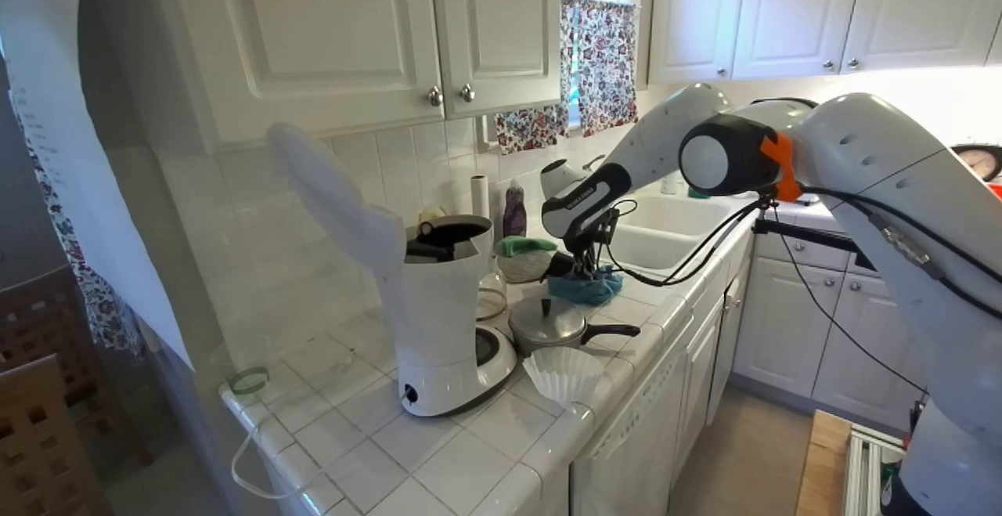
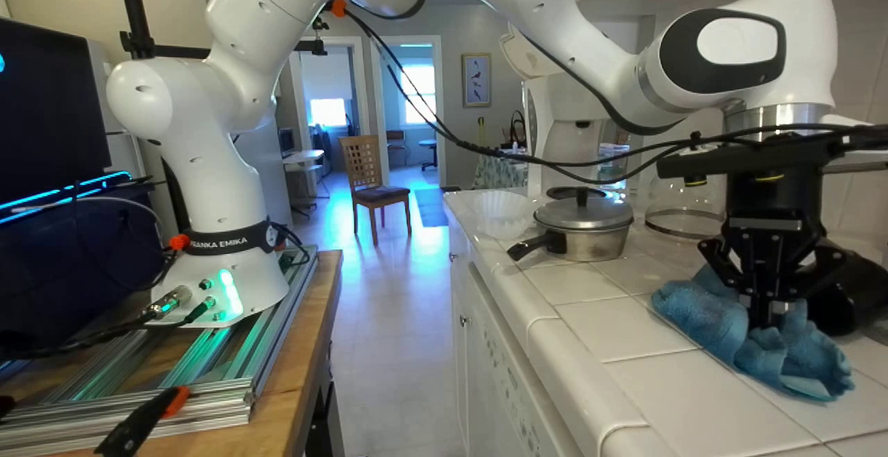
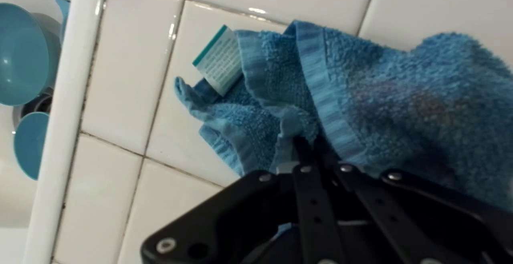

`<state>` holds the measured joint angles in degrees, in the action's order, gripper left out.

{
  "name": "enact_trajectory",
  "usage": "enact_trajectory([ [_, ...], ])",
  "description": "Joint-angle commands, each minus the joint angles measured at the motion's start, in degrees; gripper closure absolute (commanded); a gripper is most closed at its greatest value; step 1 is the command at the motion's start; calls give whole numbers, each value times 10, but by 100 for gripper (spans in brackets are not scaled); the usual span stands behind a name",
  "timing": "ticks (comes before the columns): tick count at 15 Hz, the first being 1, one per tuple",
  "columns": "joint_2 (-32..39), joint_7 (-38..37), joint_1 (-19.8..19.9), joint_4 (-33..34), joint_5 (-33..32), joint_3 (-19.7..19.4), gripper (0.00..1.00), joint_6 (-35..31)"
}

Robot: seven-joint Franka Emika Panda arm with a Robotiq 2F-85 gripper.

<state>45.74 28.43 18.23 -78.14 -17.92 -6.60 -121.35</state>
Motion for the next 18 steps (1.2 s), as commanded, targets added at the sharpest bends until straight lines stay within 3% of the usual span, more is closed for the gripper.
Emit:
enact_trajectory([
  [1,-32,64,16,-41,54,38,99,52],
  [7,-57,94,8,-71,62,29,99,144],
  [13,-85,65,-2,-132,8,-16,99,126],
  [18,-71,24,3,-125,-37,-54,99,94],
])
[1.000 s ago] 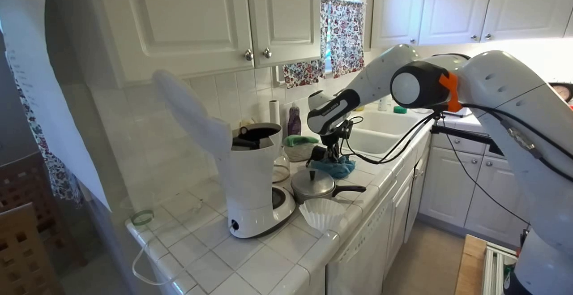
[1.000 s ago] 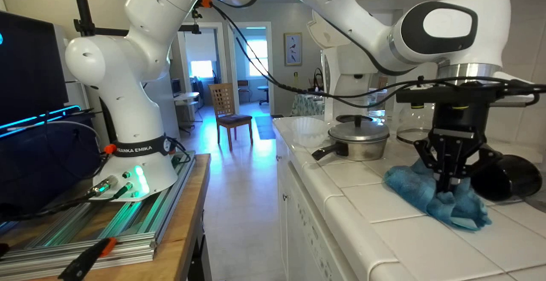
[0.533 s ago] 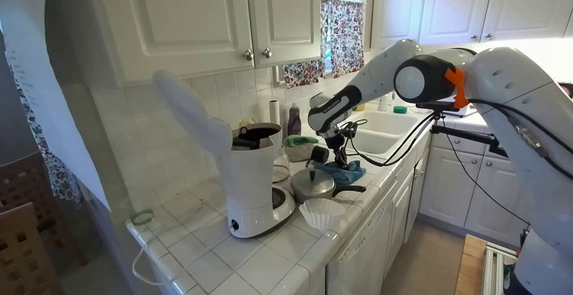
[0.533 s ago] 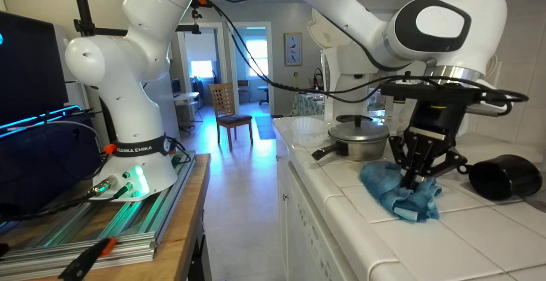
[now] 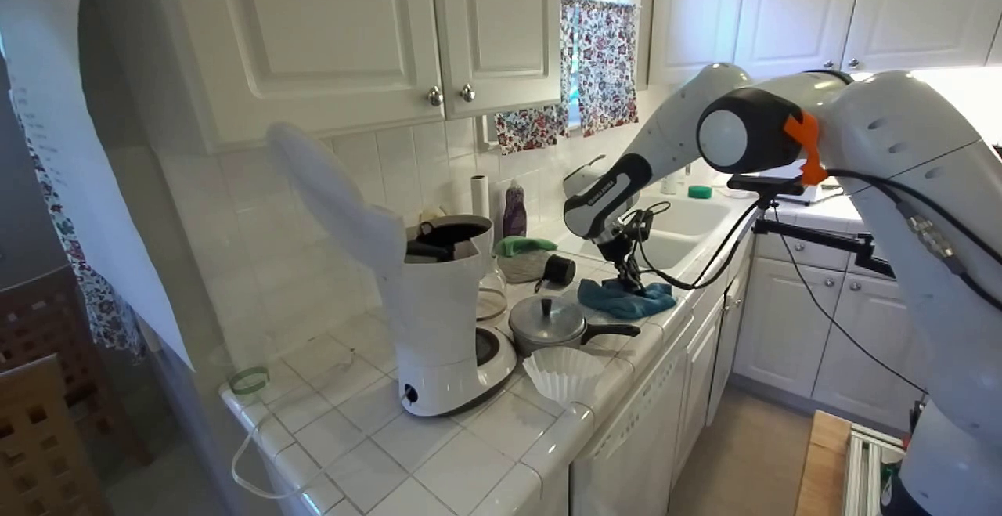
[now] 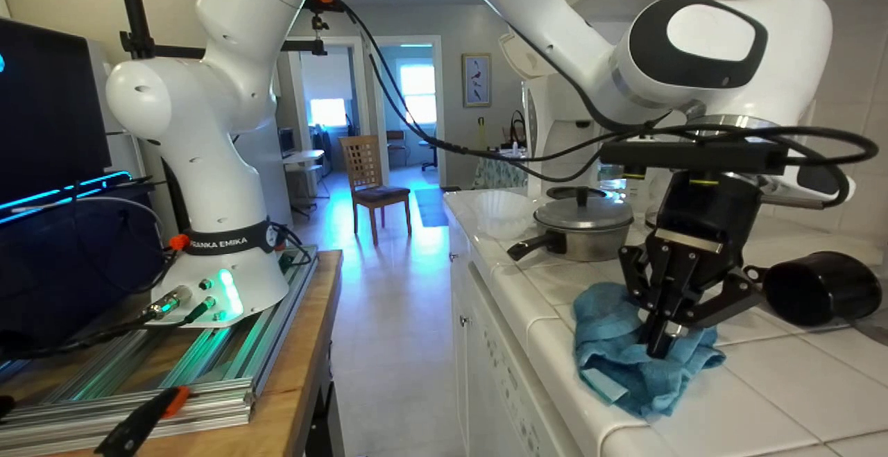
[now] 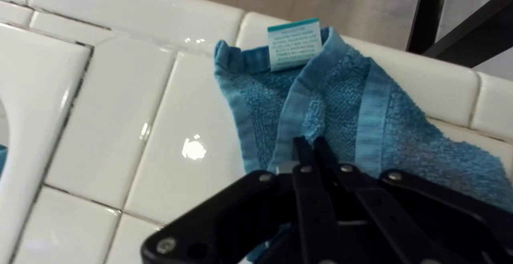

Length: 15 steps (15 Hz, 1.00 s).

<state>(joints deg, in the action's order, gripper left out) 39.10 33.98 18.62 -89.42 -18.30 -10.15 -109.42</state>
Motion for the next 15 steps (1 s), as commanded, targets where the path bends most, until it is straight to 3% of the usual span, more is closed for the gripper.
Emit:
enact_trajectory([
  [1,-1,-39,0,-6,-40,-23,99,-32],
  [15,48,-137,-34,61,-44,-21,99,-129],
])
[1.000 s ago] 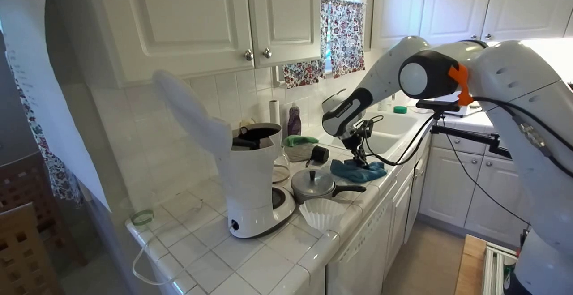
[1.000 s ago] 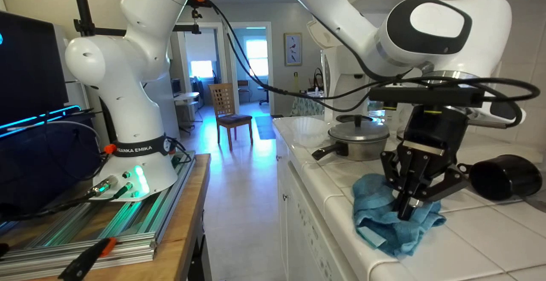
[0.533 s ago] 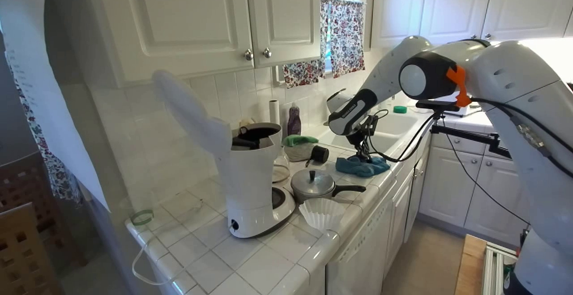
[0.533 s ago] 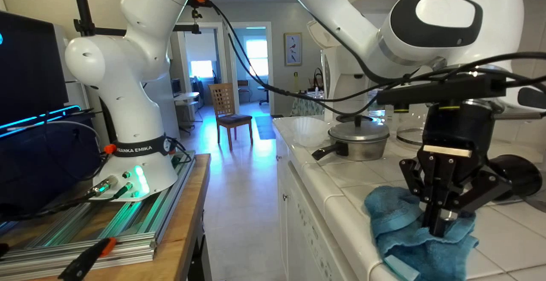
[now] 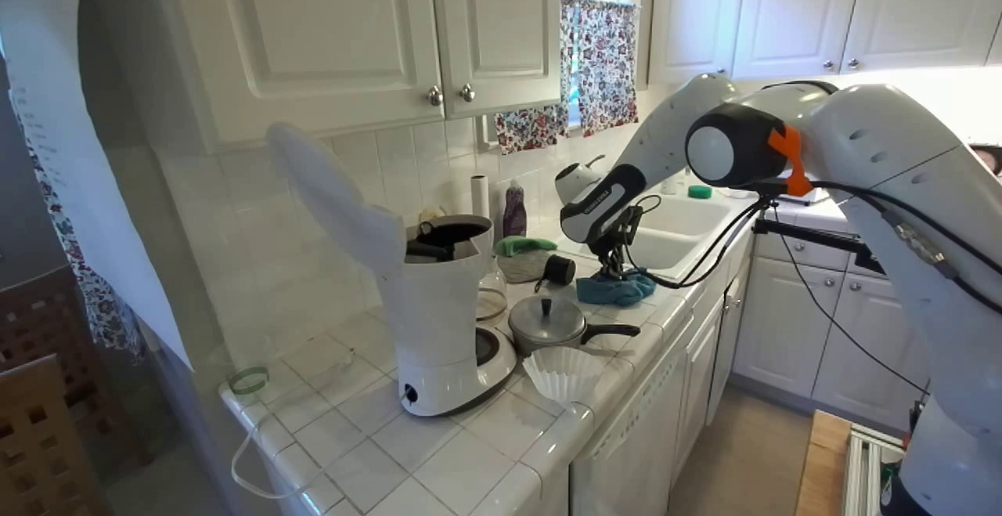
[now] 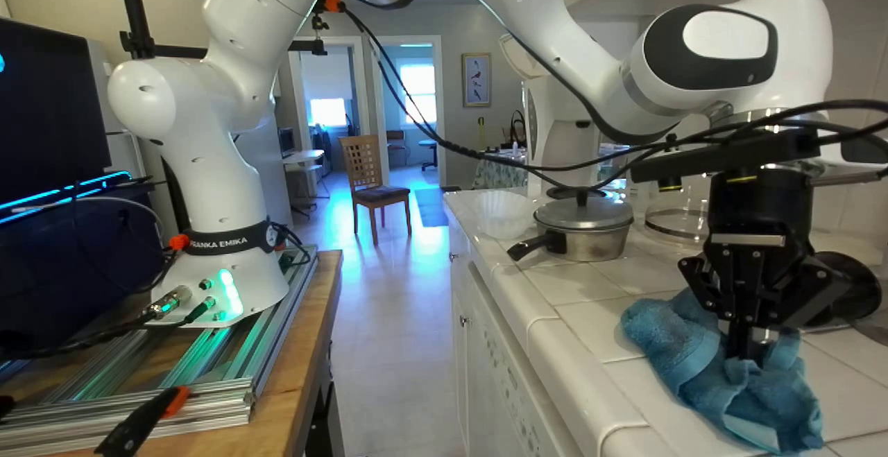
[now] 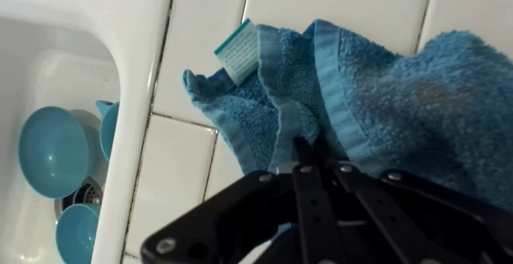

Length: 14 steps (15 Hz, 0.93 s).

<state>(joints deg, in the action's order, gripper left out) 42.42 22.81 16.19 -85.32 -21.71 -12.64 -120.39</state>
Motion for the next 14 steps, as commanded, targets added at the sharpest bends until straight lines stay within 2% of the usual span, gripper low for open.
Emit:
enact_trajectory([
  [1,13,-23,-12,20,-4,9,99,-21],
  [7,-11,17,-11,-6,27,44,99,11],
  [14,-43,97,1,-30,80,84,99,113],
])
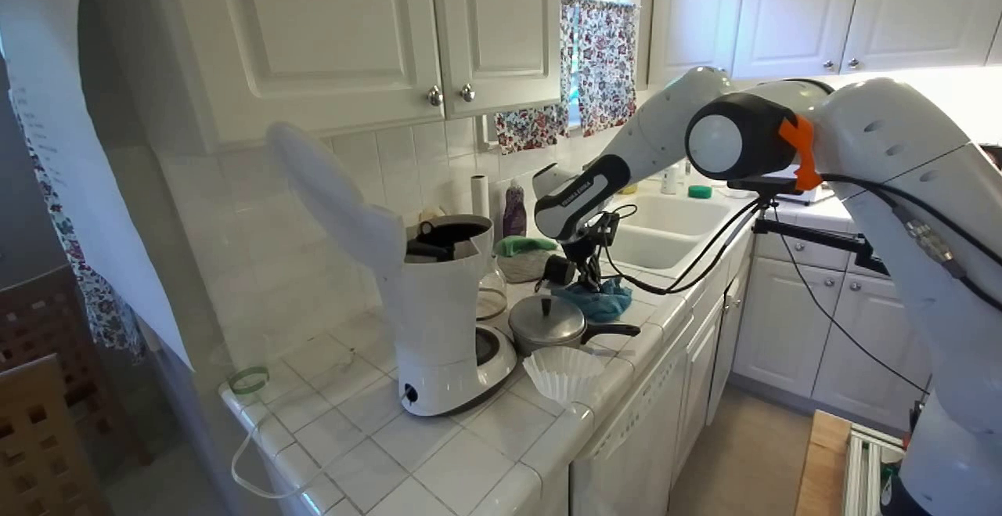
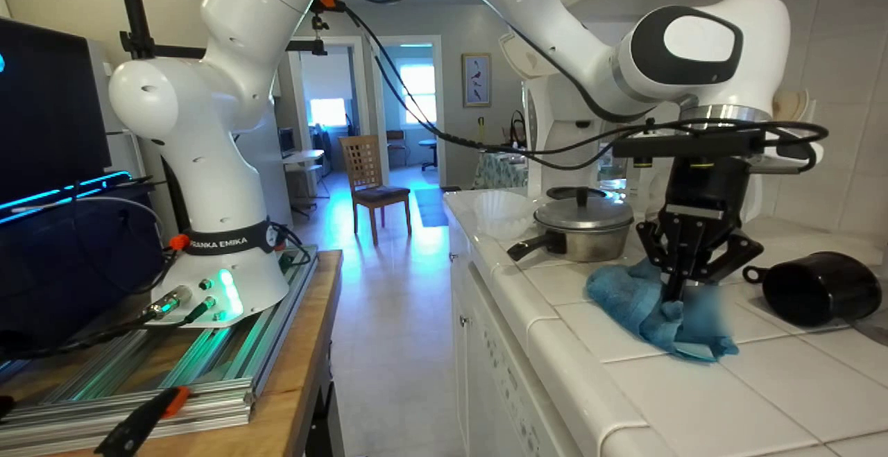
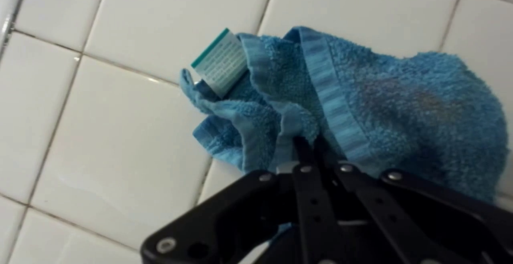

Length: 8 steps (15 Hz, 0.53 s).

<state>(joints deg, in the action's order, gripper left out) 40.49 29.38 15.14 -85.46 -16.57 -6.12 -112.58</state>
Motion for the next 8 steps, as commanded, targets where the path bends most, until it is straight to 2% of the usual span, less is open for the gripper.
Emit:
enact_trajectory([
  [1,-24,31,12,-27,31,18,99,44],
  [8,-53,20,33,-69,25,-2,99,54],
])
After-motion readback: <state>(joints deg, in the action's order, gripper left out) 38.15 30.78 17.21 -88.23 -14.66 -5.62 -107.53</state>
